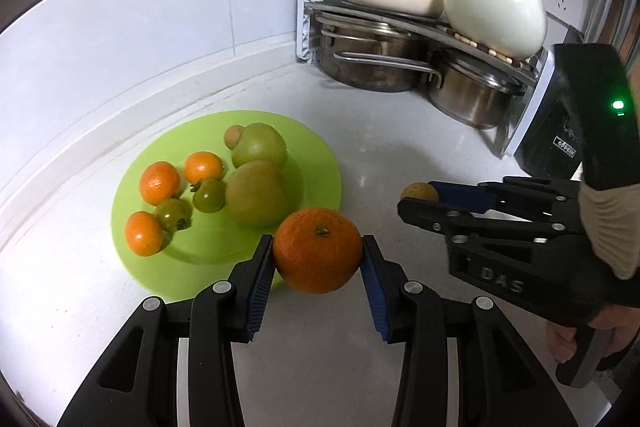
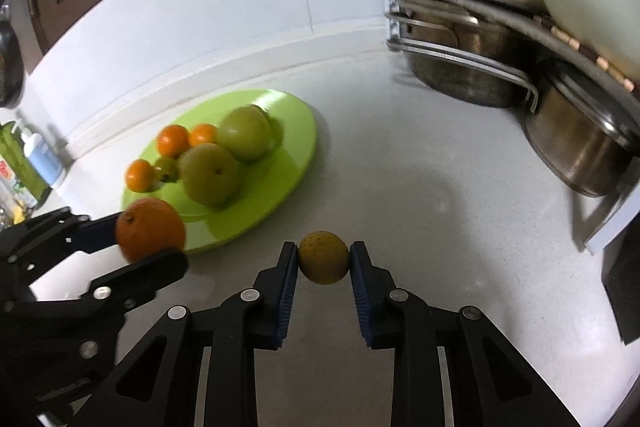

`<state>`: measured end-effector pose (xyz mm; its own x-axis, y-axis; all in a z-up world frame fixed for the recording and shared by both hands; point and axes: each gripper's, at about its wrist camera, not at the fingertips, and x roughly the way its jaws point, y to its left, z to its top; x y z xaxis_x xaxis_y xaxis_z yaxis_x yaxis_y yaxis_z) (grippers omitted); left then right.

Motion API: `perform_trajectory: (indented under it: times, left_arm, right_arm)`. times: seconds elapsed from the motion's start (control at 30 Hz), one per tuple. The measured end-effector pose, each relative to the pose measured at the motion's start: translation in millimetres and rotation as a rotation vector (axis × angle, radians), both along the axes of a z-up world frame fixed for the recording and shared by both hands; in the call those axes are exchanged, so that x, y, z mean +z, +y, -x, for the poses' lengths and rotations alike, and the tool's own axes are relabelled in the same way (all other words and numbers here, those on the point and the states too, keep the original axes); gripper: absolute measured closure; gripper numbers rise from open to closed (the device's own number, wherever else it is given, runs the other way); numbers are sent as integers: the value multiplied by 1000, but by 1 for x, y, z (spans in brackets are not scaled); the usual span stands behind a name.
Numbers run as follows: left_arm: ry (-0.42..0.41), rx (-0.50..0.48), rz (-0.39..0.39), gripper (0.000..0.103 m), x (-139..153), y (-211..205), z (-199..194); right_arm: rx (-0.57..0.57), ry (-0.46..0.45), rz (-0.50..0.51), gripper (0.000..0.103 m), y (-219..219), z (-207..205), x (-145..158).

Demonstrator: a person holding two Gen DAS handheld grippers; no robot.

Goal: Organize fruits
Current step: 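Grasp the large orange with the left tool while the right tool grasps the small tan fruit, then carry the large orange and the tan fruit over the plate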

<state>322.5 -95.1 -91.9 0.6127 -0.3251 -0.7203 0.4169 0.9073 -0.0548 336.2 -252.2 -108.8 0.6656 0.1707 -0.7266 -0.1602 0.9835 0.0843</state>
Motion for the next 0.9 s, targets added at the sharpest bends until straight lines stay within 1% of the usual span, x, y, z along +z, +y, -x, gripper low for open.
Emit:
perform_trajectory:
  times: [0.23,0.47,0.63,0.9]
  left_arm:
    - [-21,14,27,61,16,23,13]
    - [-69,28,28,61,38,49,24]
    - [-95,35,33,61,52,67,25]
    - [-112,33,34,61,67,87,9]
  right_arm:
    - [11,-58,0,75,21,26,31]
    - [30,-112,-9,75,45,43,56]
    - [49,-146,-12,75,64,46,71]
    - [76,-179,-12,75,88,37,87]
